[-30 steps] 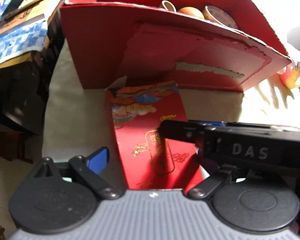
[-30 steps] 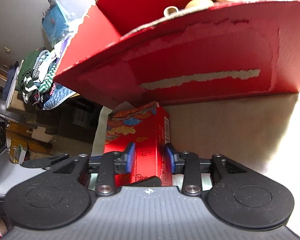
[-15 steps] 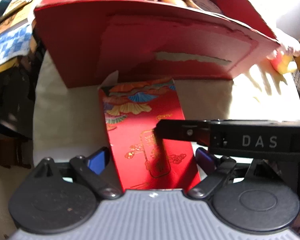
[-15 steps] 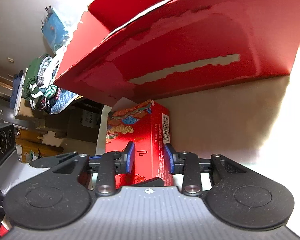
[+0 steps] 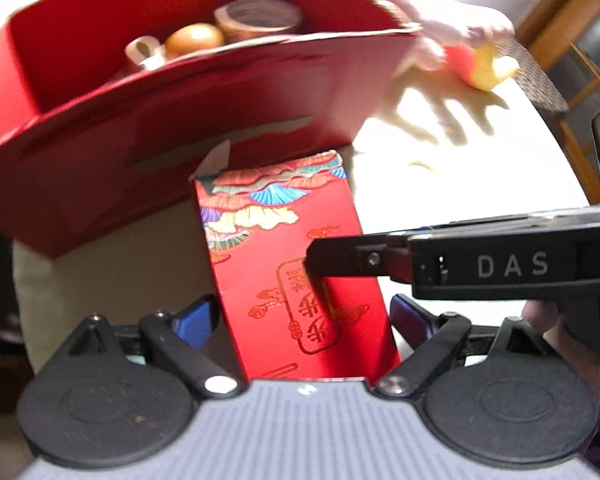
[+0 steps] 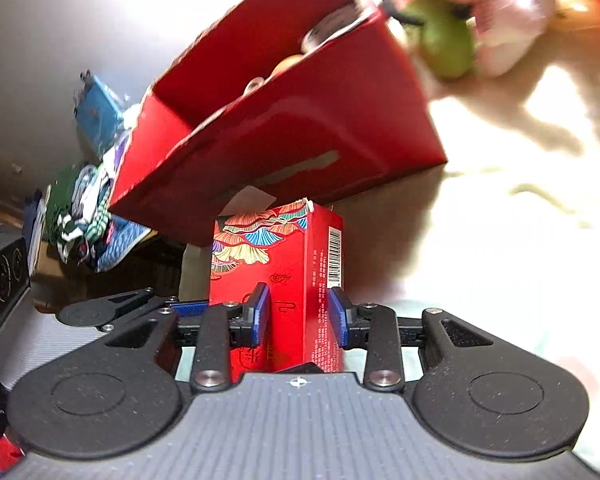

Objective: Organize objects
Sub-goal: 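Lift the red envelope and carry it over the red box, then lower the red envelope upright into the box beside the leather strap, then open the right gripper to release the red envelope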

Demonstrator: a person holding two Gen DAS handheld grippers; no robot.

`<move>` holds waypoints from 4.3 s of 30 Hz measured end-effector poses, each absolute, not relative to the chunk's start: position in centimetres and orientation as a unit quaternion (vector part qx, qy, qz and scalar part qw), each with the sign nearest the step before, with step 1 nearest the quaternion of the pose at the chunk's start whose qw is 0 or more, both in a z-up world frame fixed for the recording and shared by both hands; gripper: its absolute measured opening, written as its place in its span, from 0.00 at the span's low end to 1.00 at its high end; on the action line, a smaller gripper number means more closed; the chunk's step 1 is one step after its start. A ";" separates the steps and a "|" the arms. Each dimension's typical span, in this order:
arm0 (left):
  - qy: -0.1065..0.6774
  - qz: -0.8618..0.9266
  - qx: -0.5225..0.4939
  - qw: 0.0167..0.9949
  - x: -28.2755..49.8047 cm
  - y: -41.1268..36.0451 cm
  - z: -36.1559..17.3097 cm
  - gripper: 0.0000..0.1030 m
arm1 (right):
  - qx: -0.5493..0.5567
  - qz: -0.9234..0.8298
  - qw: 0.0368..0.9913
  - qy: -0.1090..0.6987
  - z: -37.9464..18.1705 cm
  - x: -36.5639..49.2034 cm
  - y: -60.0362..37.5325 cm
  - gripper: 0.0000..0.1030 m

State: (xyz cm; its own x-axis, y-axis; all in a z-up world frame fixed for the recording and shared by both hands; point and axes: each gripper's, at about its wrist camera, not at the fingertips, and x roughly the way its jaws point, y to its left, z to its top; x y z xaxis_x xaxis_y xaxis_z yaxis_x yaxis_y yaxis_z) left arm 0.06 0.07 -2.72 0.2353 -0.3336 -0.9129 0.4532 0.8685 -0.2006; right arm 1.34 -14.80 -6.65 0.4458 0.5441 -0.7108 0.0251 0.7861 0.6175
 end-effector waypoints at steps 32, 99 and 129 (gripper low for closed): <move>0.391 -0.294 0.065 0.870 4.3 -5.5 9.0 0.88 | 0.301 0.174 0.890 0.294 3.5 4.4 -21.6 0.34; 0.490 -0.005 0.071 0.869 14.6 5.7 0.2 0.96 | 0.274 0.201 0.810 0.478 -5.0 19.5 -9.0 0.33; 0.441 0.037 0.089 0.892 7.3 4.3 4.7 0.96 | 0.134 0.100 0.910 0.379 1.6 10.2 -10.0 0.33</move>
